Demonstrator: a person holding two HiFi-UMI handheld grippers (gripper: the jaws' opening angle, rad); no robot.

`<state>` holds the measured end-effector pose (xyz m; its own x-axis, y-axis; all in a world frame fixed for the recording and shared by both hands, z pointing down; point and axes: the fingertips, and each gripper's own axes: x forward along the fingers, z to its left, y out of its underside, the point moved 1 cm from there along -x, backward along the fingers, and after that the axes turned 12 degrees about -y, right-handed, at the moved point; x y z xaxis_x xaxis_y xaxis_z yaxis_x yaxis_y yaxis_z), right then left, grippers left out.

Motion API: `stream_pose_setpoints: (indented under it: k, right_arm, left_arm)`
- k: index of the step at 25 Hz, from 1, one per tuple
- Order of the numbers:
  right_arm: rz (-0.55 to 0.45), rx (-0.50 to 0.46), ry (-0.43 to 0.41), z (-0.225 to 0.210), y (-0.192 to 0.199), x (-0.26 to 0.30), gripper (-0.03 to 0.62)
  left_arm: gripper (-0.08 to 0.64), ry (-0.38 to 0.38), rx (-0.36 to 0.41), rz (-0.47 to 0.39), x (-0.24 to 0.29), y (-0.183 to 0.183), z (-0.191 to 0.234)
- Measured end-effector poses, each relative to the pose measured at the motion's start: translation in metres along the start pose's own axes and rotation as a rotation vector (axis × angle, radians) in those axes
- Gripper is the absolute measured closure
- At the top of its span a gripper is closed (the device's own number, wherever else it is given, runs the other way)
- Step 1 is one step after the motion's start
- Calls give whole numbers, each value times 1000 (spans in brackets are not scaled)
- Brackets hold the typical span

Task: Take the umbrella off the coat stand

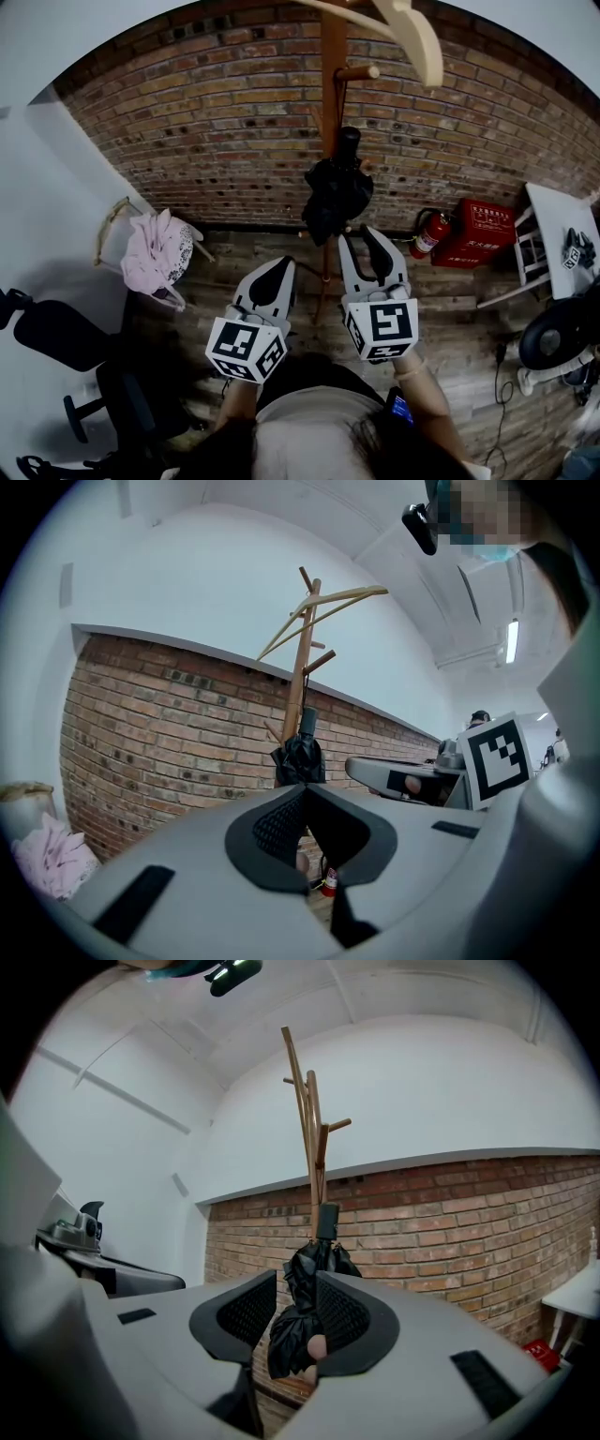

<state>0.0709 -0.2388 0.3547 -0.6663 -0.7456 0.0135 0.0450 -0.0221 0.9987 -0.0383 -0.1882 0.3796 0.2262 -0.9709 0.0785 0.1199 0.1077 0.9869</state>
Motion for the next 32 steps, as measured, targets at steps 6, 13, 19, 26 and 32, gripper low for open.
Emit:
stream_pose_setpoints:
  k: [6, 13, 19, 26, 32]
  right_arm:
    - [18, 5, -2, -2, 5, 11, 407]
    - [12, 19, 62, -10, 4, 26, 386]
    - [28, 33, 106, -18, 5, 39, 359]
    - [40, 55, 148, -26, 12, 56, 340]
    - [32, 81, 175, -30, 14, 68, 319]
  left_arm:
    - [551, -10, 6, 15, 2, 1, 8]
    - [551, 36, 10, 35, 14, -7, 20]
    - [551, 89, 14, 43, 32, -16, 27]
    - [551, 141, 25, 60, 50, -19, 38]
    - [551, 182, 22, 76, 62, -19, 47]
